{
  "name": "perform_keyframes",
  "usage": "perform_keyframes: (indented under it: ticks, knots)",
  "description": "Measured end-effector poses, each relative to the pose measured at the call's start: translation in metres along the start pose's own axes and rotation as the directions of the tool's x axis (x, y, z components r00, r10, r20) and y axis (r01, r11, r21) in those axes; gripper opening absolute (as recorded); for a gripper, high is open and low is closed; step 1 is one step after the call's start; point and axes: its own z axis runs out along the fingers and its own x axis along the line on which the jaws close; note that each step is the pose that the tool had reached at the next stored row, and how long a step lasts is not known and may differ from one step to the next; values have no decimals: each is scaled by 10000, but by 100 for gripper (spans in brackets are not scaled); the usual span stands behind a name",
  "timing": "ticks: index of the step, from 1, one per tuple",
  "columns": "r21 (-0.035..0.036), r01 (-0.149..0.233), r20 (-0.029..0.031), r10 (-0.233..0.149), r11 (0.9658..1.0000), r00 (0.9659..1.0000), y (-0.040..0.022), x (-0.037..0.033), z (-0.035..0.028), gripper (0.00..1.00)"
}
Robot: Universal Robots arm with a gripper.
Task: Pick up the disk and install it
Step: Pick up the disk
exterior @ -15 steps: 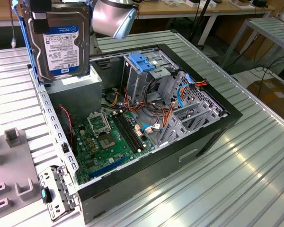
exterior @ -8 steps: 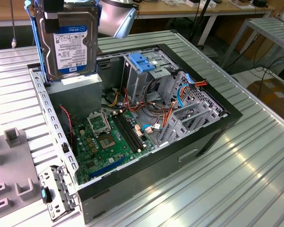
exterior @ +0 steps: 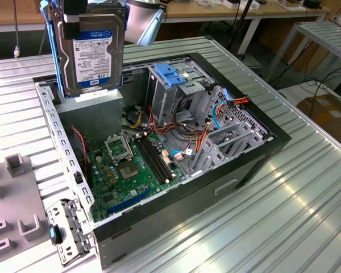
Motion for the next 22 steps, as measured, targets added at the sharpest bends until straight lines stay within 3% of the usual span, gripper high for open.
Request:
perform_keyframes:
  ticks: [13,22]
  knots:
    - [-1,5,-1,-5,10000,10000,-13,-1,0,37]
    - [-1,1,0,-1,10000,10000,-177,-3,1,37]
